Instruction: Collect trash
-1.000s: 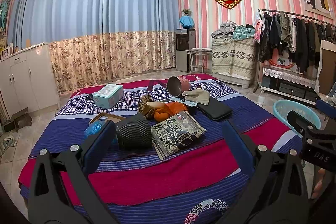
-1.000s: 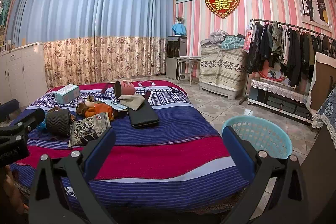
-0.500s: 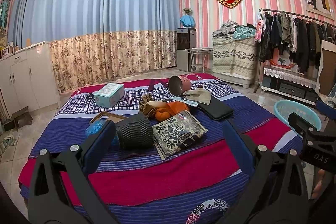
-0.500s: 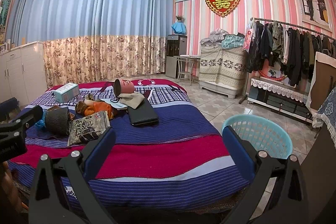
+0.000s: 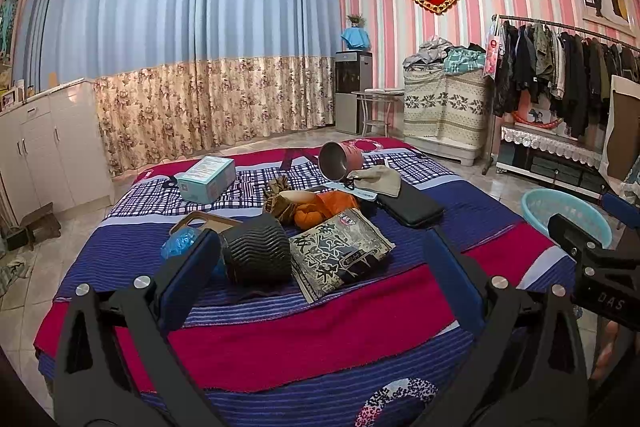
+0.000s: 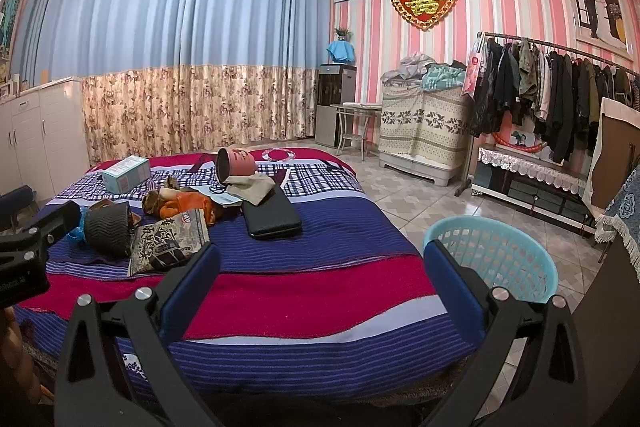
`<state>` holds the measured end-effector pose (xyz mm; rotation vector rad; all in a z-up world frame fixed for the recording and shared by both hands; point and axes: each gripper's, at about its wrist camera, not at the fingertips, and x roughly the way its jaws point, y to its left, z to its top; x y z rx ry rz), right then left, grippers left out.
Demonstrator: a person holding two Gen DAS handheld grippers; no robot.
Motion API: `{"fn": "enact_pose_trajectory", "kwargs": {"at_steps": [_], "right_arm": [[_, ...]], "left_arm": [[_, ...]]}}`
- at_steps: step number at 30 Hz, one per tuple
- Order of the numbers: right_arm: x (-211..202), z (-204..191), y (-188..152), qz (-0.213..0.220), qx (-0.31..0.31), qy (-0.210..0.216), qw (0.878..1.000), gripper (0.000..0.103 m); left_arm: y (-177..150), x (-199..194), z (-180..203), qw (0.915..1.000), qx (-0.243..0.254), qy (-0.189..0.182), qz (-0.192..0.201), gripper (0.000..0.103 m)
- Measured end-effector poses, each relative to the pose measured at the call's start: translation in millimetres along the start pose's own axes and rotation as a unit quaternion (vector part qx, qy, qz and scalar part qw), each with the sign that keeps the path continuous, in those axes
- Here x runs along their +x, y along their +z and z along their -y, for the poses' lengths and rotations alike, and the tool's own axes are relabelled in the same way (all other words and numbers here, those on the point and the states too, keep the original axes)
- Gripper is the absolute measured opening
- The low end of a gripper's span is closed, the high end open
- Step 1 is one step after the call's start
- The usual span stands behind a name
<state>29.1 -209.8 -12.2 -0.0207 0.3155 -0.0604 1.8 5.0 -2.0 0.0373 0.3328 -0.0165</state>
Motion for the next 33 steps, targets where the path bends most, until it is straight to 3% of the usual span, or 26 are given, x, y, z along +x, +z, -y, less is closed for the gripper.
{"fn": "enact_pose_trajectory", "kwargs": {"at_steps": [33], "right_arm": [[0.6, 7.8, -5.7, -0.005, -0.001, -0.005, 1.000, 0.099]], "left_arm": [[-3.7, 8.4, -9.8, 0.9998, -0.007, -0.003, -0.018, 0.098]]}}
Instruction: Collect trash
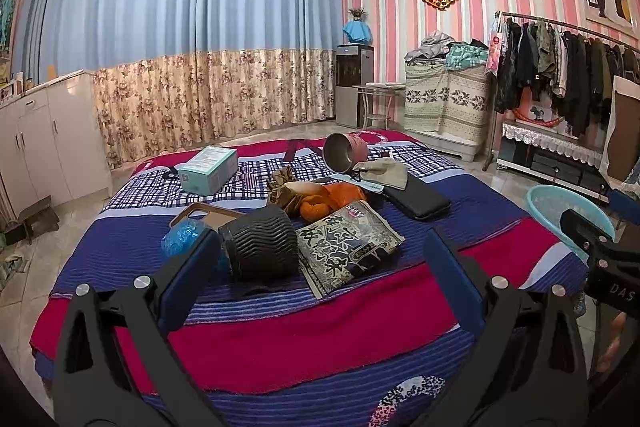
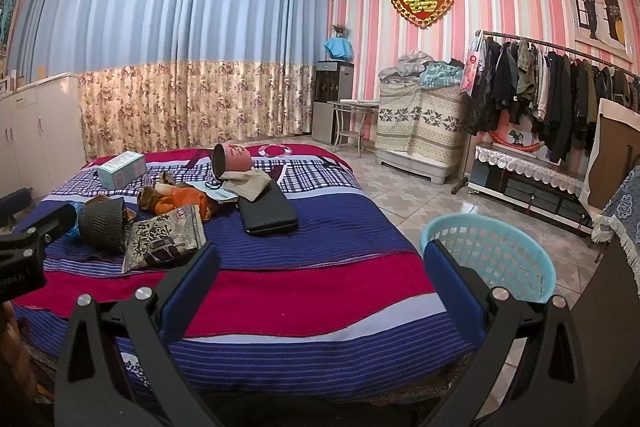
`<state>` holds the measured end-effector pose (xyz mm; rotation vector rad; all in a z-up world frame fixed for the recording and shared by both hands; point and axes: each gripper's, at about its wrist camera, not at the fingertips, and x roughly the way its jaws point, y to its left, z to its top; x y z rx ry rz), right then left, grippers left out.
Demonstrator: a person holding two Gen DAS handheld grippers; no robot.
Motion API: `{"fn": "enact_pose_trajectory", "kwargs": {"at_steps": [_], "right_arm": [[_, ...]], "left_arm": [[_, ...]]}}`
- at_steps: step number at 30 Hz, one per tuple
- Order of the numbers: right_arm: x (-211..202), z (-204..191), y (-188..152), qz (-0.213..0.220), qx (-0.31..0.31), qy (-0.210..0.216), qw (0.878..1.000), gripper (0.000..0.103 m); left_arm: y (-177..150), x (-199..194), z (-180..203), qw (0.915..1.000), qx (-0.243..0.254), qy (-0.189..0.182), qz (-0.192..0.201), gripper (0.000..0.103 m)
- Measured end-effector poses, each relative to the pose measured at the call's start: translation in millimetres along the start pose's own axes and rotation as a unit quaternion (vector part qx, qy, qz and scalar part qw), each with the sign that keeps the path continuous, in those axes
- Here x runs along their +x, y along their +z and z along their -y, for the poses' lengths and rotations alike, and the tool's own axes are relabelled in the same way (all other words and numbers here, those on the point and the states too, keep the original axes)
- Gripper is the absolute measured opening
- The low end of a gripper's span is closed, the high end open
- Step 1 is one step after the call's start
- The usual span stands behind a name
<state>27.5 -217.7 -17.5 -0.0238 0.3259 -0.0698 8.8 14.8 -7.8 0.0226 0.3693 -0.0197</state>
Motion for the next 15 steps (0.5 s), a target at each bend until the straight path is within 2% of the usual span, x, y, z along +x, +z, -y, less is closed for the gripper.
{"fn": "enact_pose_trajectory", "kwargs": {"at_steps": [15], "right_arm": [[2.6, 6.0, -5.3, -0.008, 0.004, -0.004, 1.000, 0.099]], "left_arm": [[-1.3, 18.4, -24.4, 0.9998, -0.012, 0.009, -0.009, 0.098]]}}
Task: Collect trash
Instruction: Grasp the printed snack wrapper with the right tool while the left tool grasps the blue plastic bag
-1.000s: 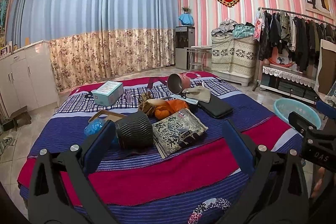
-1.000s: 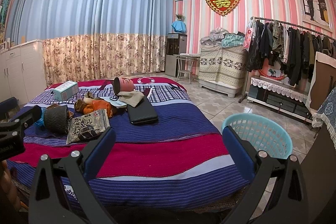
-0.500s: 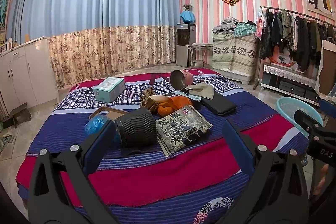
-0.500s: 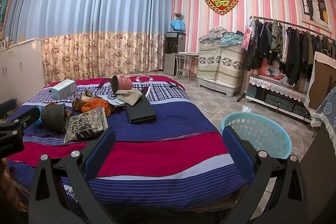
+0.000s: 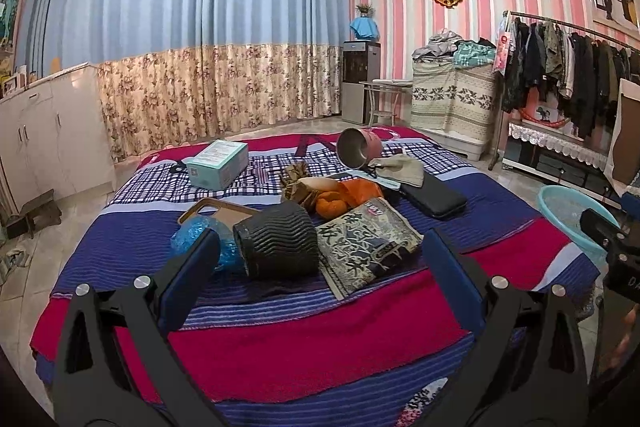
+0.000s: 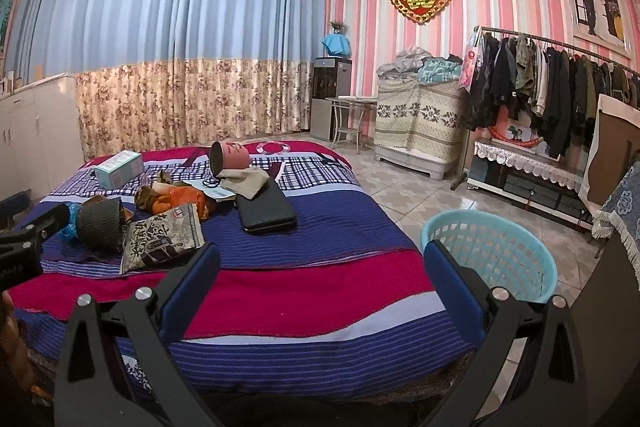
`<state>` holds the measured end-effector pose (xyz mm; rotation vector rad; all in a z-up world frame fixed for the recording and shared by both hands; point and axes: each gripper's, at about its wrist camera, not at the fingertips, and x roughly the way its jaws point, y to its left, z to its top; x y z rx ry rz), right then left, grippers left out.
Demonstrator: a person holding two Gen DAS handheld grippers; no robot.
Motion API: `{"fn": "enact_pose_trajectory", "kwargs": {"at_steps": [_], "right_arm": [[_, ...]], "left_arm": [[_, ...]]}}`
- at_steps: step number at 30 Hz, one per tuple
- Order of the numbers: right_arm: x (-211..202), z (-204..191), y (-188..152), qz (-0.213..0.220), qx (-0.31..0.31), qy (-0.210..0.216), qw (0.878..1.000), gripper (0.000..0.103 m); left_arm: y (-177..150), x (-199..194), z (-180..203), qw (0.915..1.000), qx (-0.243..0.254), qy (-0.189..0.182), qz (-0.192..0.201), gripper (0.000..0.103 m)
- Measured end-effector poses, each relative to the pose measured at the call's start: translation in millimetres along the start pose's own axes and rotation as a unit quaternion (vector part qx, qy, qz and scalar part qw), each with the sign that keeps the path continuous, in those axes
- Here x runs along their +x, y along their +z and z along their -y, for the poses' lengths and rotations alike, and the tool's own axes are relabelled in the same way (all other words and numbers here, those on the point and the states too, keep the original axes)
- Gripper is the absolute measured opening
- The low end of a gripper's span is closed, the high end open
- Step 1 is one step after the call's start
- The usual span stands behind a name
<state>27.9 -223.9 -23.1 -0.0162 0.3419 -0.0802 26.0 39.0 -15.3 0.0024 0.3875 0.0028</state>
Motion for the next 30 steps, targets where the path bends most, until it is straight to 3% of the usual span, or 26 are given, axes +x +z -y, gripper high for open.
{"fn": "enact_pose_trajectory", "kwargs": {"at_steps": [10, 15, 20, 26, 30], "right_arm": [[22.4, -4.4, 6.0, -0.036, 0.005, 0.020, 0.999, 0.099], [35.6, -10.3, 5.6, -0.074, -0.007, 0.006, 0.997, 0.099], [42.7, -11.3, 11.7, -0.077, -0.013, -0.015, 0.997, 0.099], [60.7, -5.2, 10.8, -0.122, 0.020, 0.007, 0.992, 0.099], [64.6, -12.9, 13.4, -0.121, 0.019, 0.014, 0.992, 0.099]], "left_arm": [[-3.4, 19.4, -31.8, 0.9993, -0.019, 0.024, -0.021, 0.098], [-14.0, 34.2, -52.9, 0.9978, -0.012, 0.046, -0.047, 0.098], [-12.3, 55.1, -68.0, 0.9953, -0.035, 0.055, -0.071, 0.098], [-7.3, 74.7, -84.7, 0.9937, -0.030, 0.069, -0.083, 0.098], [-6.5, 86.2, -106.0, 0.9913, -0.033, 0.083, -0.096, 0.098]]}}
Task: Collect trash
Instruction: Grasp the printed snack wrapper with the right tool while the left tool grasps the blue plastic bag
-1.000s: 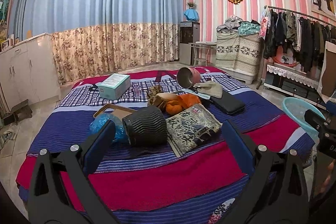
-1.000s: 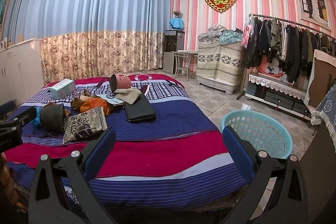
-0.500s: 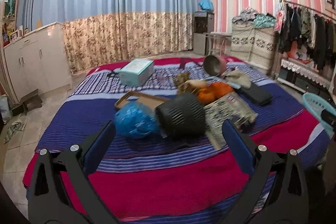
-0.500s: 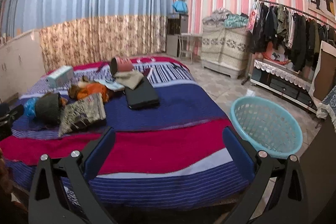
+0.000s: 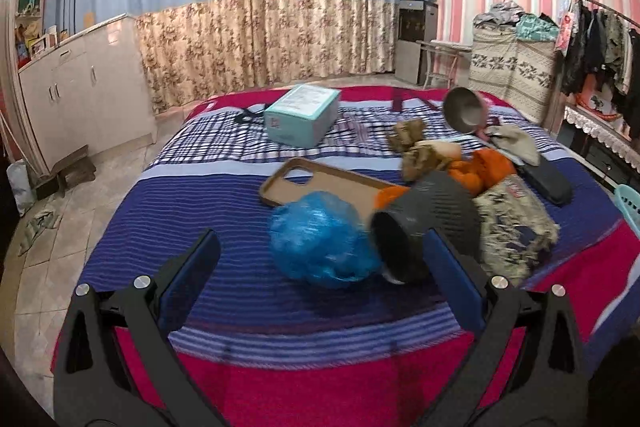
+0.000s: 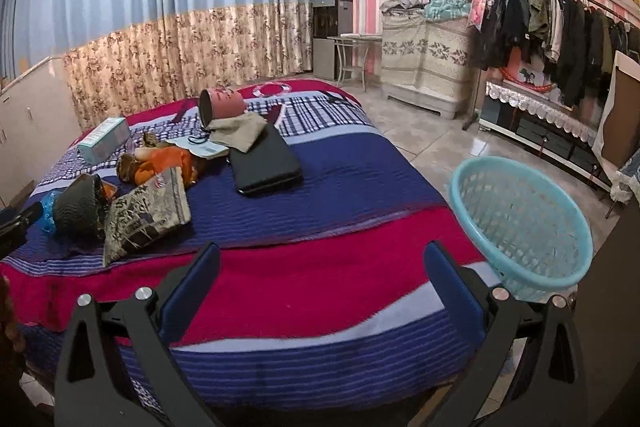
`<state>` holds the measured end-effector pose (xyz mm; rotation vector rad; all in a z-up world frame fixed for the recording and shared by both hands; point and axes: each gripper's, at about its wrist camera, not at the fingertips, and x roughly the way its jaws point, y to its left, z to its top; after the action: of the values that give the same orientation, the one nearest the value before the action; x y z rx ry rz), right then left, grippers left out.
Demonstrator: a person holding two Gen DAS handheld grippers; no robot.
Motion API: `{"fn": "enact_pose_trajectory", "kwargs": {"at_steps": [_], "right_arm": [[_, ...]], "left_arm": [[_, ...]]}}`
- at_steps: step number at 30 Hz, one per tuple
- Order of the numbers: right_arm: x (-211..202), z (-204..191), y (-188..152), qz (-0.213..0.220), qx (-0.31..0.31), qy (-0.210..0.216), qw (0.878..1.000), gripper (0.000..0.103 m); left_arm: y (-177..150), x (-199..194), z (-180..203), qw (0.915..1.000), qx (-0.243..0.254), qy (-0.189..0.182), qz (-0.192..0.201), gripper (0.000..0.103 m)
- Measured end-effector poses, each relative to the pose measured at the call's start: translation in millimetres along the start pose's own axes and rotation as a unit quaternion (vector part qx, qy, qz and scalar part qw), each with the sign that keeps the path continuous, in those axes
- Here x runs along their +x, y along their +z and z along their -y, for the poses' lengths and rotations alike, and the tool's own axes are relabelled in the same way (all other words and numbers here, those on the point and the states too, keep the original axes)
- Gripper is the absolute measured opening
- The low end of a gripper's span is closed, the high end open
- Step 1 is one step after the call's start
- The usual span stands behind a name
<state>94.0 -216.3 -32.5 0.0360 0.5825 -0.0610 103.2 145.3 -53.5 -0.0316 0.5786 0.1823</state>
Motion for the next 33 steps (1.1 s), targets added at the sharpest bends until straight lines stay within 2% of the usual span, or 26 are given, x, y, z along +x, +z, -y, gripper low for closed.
{"fn": "enact_pose_trajectory", "kwargs": {"at_steps": [3, 6, 8, 10, 12, 15, 18, 21, 23, 24, 26, 29, 30, 33], "right_arm": [[1.5, -9.8, 6.3, 0.009, -0.010, 0.007, 1.000, 0.099], [5.9, -22.6, 15.0, 0.010, -0.025, 0.032, 0.999, 0.099], [13.0, -36.5, 20.9, 0.008, -0.041, 0.053, 0.998, 0.099], [22.1, -49.2, 24.0, 0.003, -0.057, 0.067, 0.996, 0.099], [37.5, -65.5, 27.1, -0.015, -0.080, 0.083, 0.993, 0.099], [58.6, -84.8, 33.7, -0.040, -0.107, 0.106, 0.988, 0.099], [77.4, -100.8, 39.5, -0.050, -0.122, 0.128, 0.983, 0.099], [102.4, -116.8, 37.3, -0.078, -0.135, 0.144, 0.977, 0.097], [120.6, -124.0, 32.5, -0.107, -0.137, 0.159, 0.972, 0.084], [127.6, -126.0, 30.4, -0.121, -0.133, 0.171, 0.969, 0.067], [135.6, -128.7, 25.4, -0.148, -0.126, 0.203, 0.960, 0.048], [125.9, -128.3, 23.2, -0.137, -0.141, 0.212, 0.957, 0.023], [122.5, -126.6, 23.7, -0.133, -0.139, 0.216, 0.957, 0.017], [109.3, -115.1, 30.4, -0.113, -0.111, 0.233, 0.960, 0.014]], "left_arm": [[0.9, 15.9, -7.5, 0.9997, 0.011, 0.010, -0.018, 0.098], [3.3, 31.2, -9.8, 0.9987, 0.010, -0.024, -0.043, 0.096], [3.4, 41.0, -8.2, 0.9978, 0.013, -0.035, -0.055, 0.086], [0.1, 47.0, -4.6, 0.9964, 0.020, -0.042, -0.071, 0.055], [-4.3, 47.1, -3.2, 0.9954, 0.028, -0.047, -0.079, 0.042], [-5.8, 37.1, -4.1, 0.9965, 0.047, -0.032, -0.061, 0.037], [-2.1, 31.0, -13.6, 0.9974, 0.045, -0.021, -0.052, 0.036], [2.4, 26.8, -22.8, 0.9981, 0.041, -0.006, -0.045, 0.036], [4.5, 25.8, -28.7, 0.9985, 0.032, -0.005, -0.045, 0.036], [5.2, 24.5, -32.1, 0.9986, 0.026, -0.006, -0.044, 0.036], [7.1, 21.7, -36.3, 0.9989, 0.020, -0.003, -0.042, 0.036], [8.0, 19.2, -35.8, 0.9991, 0.019, -0.004, -0.037, 0.036], [8.6, 18.6, -34.0, 0.9992, 0.019, -0.004, -0.036, 0.036], [11.0, 14.8, -26.5, 0.9993, 0.020, -0.010, -0.030, 0.036]]}}
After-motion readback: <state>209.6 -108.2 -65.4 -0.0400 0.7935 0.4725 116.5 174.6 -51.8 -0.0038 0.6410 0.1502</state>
